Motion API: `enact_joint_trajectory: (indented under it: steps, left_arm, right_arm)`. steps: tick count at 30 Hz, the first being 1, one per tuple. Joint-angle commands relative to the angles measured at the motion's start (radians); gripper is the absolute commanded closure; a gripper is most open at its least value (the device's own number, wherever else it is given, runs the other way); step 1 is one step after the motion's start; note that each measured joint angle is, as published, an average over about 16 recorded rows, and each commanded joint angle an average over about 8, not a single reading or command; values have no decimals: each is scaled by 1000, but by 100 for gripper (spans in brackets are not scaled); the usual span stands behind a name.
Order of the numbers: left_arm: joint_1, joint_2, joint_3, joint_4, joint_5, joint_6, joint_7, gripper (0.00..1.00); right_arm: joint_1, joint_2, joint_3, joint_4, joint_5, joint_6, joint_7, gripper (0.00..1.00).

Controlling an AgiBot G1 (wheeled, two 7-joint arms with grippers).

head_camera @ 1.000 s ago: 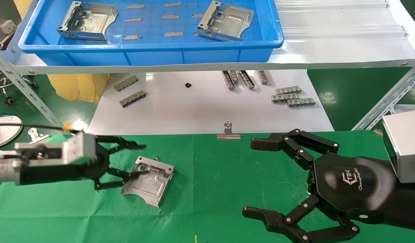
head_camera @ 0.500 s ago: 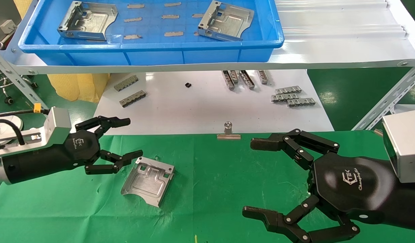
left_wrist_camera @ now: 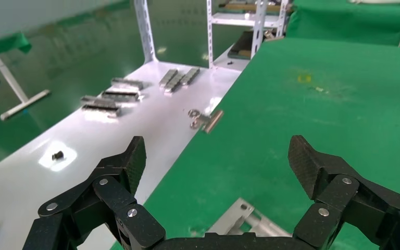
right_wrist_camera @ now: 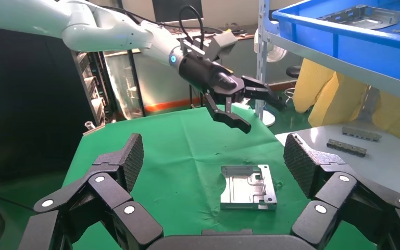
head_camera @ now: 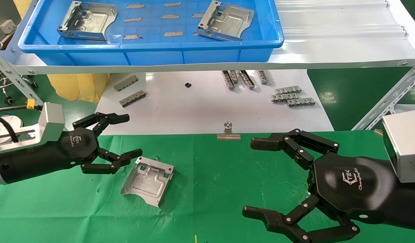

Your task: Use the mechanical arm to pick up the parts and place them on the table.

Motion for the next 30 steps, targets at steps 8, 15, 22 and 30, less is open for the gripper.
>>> enact_joint_trajectory:
  steps: [8,15,22,30]
  left_arm:
    - [70,-44,-45,-181,-37,-18,-109,0]
    - [125,-78,-80,-322,-66,-31,-194,0]
    - [180,-112,-114,-462,-95,-45,-278,0]
    - [243,-151,-154,-623,-129,-61,-375,0]
  right_arm:
    - [0,0,0,0,0,0,0,0]
    - [0,0,0,0,0,0,0,0]
    - [0,0,0,0,0,0,0,0]
    - [0,0,0,0,0,0,0,0]
